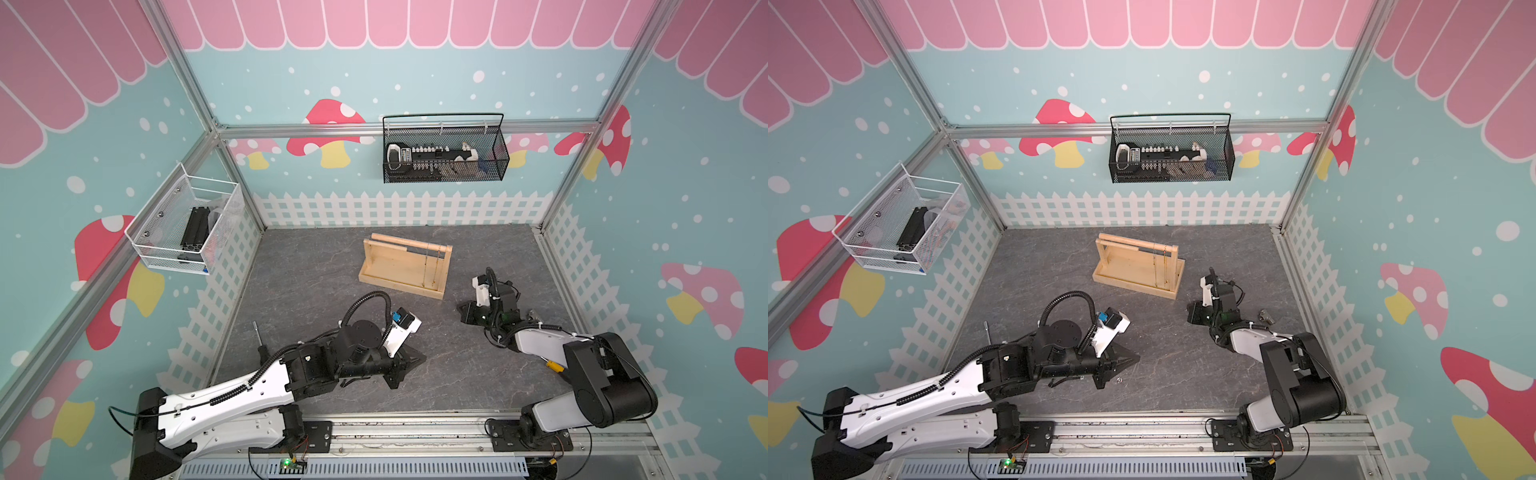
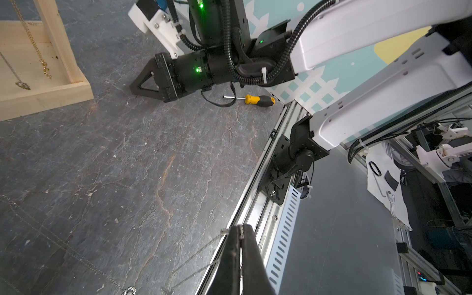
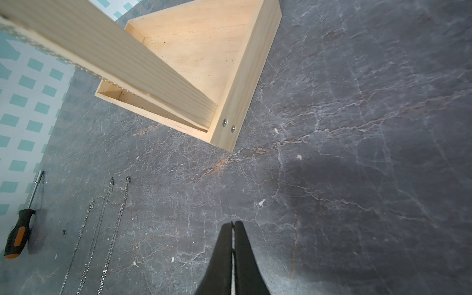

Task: Take the necklace off the jewelry display stand
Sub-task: Place the necklace at the center of the board.

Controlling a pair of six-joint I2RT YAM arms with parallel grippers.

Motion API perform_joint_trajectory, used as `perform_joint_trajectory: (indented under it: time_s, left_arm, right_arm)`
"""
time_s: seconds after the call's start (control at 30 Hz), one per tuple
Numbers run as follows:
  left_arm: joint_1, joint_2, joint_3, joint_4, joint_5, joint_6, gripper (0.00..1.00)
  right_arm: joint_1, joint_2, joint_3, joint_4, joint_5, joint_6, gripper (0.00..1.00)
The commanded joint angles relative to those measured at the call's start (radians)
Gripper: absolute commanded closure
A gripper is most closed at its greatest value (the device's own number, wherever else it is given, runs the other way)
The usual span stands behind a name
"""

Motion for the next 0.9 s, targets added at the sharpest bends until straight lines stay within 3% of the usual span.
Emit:
perform_joint_trajectory:
  time_s: [0.0,0.33,0.87]
  left_arm:
    - [-0.008,-0.023,-0.033,0.017,-0.021,-0.009,1.0]
    - [-0.007,-0.083,-0.133,0.029,-0.061,-0.033,1.0]
    - [-0.008,0.023,-0.165,0.134,-0.047,-0.031,1.0]
  right_arm:
    - [-0.005,0.011,-0.007,0.0,0.001,-0.009,0.92]
    - [-0.005,0.041,-0.002,0.015,-0.018,0.001,0.92]
    - [-0.005,0.064,0.0,0.03,-0.032,0.012,0.92]
